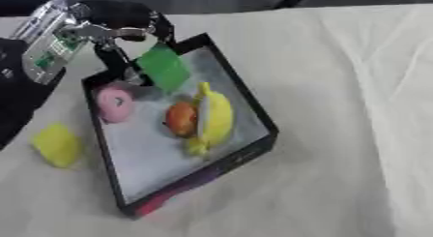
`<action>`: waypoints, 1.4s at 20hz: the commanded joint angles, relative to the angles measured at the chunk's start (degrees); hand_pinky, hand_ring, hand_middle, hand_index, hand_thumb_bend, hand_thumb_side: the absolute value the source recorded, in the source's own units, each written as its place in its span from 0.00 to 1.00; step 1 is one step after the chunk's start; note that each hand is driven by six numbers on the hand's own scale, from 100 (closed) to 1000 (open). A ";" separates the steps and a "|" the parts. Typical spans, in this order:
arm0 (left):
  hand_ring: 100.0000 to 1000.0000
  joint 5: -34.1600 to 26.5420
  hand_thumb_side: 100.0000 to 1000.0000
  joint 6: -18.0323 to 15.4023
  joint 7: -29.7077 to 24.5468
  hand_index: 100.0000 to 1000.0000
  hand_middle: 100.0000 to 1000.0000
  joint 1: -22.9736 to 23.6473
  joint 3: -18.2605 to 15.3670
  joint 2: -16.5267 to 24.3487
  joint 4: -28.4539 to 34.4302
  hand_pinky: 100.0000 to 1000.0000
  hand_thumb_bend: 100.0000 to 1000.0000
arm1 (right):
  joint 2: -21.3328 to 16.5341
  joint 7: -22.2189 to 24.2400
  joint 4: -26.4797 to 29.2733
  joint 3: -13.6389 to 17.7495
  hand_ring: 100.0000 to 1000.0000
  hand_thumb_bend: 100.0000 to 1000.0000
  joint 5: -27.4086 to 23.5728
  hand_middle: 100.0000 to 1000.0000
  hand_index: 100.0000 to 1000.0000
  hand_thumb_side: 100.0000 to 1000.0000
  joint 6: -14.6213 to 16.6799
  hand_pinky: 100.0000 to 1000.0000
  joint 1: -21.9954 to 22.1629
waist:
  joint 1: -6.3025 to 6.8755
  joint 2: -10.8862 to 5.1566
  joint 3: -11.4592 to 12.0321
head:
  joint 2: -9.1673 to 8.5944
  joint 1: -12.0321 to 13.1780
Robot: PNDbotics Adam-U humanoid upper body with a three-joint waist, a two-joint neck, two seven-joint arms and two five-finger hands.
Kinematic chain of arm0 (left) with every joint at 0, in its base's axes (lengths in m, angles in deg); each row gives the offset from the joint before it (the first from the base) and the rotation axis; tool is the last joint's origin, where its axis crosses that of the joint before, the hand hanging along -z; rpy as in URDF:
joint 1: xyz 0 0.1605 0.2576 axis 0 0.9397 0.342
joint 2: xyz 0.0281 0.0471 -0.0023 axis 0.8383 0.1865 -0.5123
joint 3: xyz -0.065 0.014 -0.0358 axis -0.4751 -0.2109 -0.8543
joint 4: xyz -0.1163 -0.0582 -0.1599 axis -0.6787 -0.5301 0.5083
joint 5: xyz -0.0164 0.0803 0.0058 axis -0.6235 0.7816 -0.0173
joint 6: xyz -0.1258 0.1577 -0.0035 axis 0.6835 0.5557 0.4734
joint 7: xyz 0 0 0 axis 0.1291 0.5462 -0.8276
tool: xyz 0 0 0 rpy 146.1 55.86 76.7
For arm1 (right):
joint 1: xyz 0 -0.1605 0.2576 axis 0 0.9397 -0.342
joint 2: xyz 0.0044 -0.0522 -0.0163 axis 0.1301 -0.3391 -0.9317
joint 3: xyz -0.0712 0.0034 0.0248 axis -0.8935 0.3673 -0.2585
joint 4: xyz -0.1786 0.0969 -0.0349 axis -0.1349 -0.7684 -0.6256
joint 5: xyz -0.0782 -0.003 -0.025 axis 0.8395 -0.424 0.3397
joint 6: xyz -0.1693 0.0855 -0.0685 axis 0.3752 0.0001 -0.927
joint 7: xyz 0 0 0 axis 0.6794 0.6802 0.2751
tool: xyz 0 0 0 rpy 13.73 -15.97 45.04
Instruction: Pick up objects on the table and place them in the box.
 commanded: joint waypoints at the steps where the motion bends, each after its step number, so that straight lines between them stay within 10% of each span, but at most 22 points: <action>1: 0.89 -1.33 0.41 -1.39 -2.50 0.93 0.88 -0.83 -1.05 0.70 1.48 0.86 0.59 | -1.17 -0.15 1.19 0.53 0.69 0.00 -0.26 0.65 0.79 0.50 -0.14 0.89 -0.49 | 0.64 -1.57 0.02 | -0.20 0.13; 9: 0.84 -10.54 0.32 3.63 6.84 0.89 0.81 2.44 -2.90 5.13 10.89 0.82 0.37 | -1.63 -0.78 1.06 1.02 0.69 0.00 -0.04 0.65 0.79 0.49 -0.24 0.89 0.06 | 1.14 -2.30 0.93 | 0.49 -0.87; 18: 0.82 -25.81 0.32 10.89 4.73 0.88 0.79 5.15 -7.96 14.41 23.94 0.81 0.32 | -2.81 -2.06 1.10 2.01 0.69 0.00 0.63 0.65 0.79 0.49 0.00 0.89 1.87 | 1.22 -3.00 2.81 | 1.50 -3.19; 28: 0.82 -33.37 0.33 14.22 3.38 0.86 0.79 21.32 -13.48 26.45 40.88 0.81 0.33 | -3.30 -2.56 1.33 2.35 0.69 0.00 0.79 0.65 0.79 0.49 0.68 0.89 2.59 | 0.43 -3.19 4.03 | 1.60 -4.28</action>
